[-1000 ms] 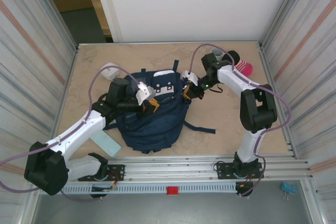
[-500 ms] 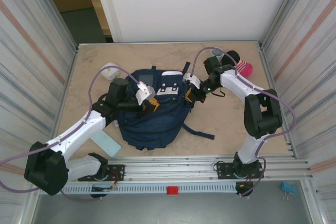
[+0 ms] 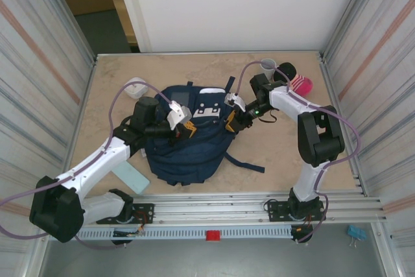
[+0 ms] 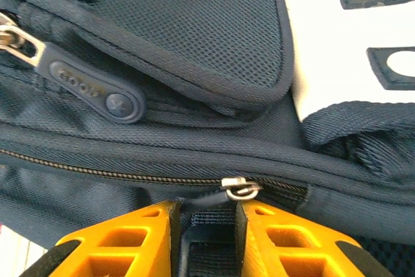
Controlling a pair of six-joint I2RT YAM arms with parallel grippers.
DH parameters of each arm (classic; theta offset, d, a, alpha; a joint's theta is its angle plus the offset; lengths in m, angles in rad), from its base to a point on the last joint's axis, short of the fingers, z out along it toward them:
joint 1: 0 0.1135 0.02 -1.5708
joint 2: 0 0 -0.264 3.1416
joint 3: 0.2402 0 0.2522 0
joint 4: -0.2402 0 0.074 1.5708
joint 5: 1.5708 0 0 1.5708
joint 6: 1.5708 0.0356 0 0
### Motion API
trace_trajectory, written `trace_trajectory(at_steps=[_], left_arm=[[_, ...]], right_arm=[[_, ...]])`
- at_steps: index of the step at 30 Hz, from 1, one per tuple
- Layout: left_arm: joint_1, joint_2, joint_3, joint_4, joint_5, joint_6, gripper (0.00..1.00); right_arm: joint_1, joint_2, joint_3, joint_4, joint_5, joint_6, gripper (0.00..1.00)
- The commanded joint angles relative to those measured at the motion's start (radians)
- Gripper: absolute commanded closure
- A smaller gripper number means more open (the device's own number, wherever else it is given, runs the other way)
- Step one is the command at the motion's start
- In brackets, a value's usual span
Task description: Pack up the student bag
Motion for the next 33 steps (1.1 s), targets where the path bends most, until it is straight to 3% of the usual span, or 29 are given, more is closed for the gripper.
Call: trace_trajectory(at_steps=[1,5,8,11,16,23,25,33], left_arm=[[0.013,-0.040,0.009,0.079,-0.035,-0.015,1.00],[0.013,-0.042,0.003,0.080,-0.047,-0.017,1.00],[0.013,-0.042,0.001,0.085,-0.044,-0.020,1.00],[0.014,-0.045,0.001,0.086,-0.042,-0.022,1.00],[0.013,-0.055,-0.007,0.089,-0.048,-0.024,1.00],[0.014,-0.066,-0.019,0.093,-0.038,-0.024,1.00],[0.013,-0.068,-0.023,0.097,-0.036,-0.025,1.00],[0.013,-0.066,-0.024,0.103,-0.028,-0.031,1.00]], right_arm=[[0.005,0.006,0.030,-0.060,-0.089,-0.025,0.76],[0.005,-0.022,0.015,-0.075,-0.100,-0.029,0.88],[0.006,-0.027,0.004,-0.064,-0.074,-0.009,0.88],[0.003,-0.019,0.007,-0.038,-0.004,0.080,0.78],[-0.029,-0.065,-0.028,-0.007,-0.048,0.164,0.64],[-0.123,-0.100,-0.110,0.259,-0.083,0.495,0.45],[-0.128,-0.079,-0.104,0.294,-0.086,0.550,0.42],[-0.110,0.005,-0.074,0.299,-0.184,0.516,0.39]])
